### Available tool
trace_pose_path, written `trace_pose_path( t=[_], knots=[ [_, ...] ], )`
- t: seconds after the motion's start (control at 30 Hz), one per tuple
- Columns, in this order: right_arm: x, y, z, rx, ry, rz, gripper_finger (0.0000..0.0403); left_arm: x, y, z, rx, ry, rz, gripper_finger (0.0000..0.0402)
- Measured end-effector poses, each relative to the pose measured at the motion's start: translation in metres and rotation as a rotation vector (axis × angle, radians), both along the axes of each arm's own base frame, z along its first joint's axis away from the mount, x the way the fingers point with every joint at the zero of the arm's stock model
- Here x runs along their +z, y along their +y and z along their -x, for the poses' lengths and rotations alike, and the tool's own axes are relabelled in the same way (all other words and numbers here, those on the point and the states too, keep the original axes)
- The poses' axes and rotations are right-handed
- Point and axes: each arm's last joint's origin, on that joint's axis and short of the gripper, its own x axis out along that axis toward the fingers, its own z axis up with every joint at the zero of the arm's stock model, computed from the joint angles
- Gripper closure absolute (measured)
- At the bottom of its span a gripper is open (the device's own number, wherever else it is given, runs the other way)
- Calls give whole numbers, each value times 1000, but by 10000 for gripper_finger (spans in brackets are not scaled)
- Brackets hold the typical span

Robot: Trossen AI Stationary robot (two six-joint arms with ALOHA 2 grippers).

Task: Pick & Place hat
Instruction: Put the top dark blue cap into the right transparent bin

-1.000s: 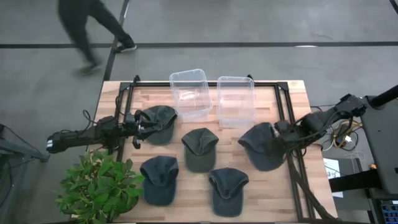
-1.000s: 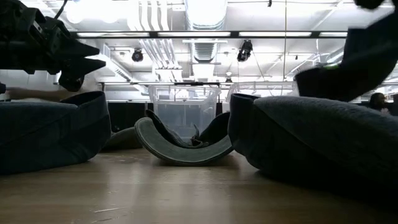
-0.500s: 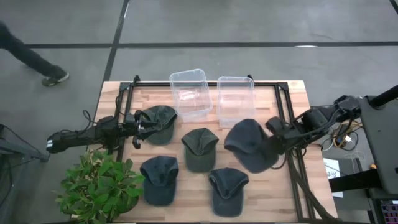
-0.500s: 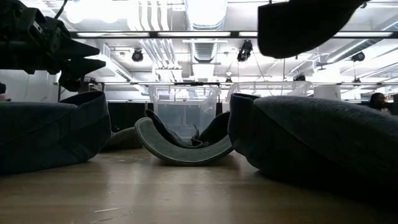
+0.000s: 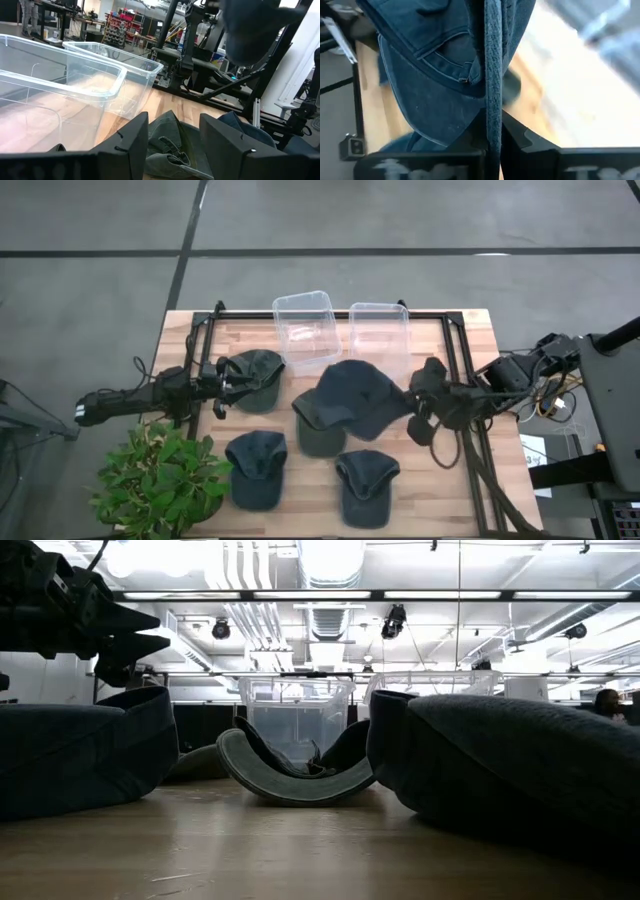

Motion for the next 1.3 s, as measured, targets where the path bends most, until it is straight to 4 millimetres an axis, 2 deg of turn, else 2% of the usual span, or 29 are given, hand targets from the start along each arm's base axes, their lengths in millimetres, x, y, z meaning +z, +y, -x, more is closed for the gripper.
trace_pose_path(
  t=[0.3, 0.53, 0.7, 0.9, 1.03, 1.17, 1.3],
  knots=[
    [16, 10, -3, 224, -135, 175, 390, 0, 0, 0, 0, 0, 0, 232],
    [18, 12, -5, 248, -159, 185, 390, 0, 0, 0, 0, 0, 0, 232],
    [28, 16, -7, 330, -269, 76, 390, 0, 0, 0, 0, 0, 0, 232],
    [52, 22, -1, 576, -533, -74, 390, 0, 0, 0, 0, 0, 0, 232],
    [59, 25, 3, 763, -715, -152, 390, 0, 0, 0, 0, 0, 0, 232],
    [57, 28, 8, 920, -851, -223, 390, 0, 0, 0, 0, 0, 0, 232],
    [47, 33, 8, 1057, -945, -282, 390, 0, 0, 0, 0, 0, 0, 232]
  ],
)
